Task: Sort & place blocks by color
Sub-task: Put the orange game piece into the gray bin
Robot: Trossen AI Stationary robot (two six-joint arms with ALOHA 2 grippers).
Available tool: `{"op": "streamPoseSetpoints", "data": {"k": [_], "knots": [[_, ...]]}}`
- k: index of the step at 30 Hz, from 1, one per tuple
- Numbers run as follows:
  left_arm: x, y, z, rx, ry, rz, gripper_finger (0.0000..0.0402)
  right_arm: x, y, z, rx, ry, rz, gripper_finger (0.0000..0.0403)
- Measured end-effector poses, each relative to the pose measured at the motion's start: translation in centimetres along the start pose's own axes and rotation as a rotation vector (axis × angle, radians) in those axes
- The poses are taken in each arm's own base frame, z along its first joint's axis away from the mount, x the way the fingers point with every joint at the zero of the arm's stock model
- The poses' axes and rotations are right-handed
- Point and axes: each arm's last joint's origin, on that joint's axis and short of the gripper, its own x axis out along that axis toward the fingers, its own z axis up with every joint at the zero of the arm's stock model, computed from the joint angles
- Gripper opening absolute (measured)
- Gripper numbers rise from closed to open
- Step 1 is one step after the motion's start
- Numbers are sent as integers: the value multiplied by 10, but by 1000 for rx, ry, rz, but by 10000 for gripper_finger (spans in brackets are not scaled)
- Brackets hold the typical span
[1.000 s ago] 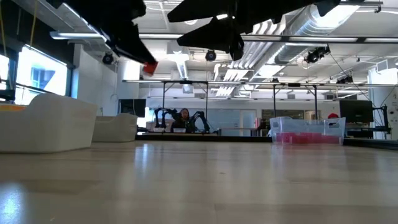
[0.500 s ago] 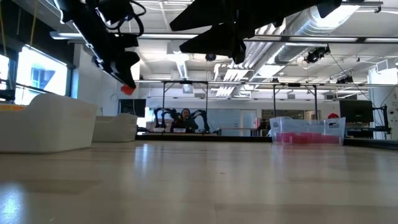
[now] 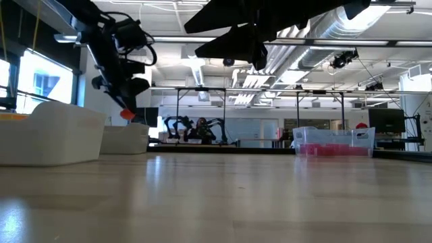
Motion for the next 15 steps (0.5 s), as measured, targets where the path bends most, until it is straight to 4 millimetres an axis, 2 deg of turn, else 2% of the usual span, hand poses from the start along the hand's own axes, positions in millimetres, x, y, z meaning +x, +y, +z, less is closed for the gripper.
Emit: {"op": "streamPoseSetpoints", "data": {"k": [6, 15], "knots": [[18, 4, -3, -18, 78, -32, 118, 0, 0, -2, -7, 16, -4, 217], [31, 5, -6, -32, 132, -27, 160, 0, -1, -3, -14, 30, -10, 217]]}}
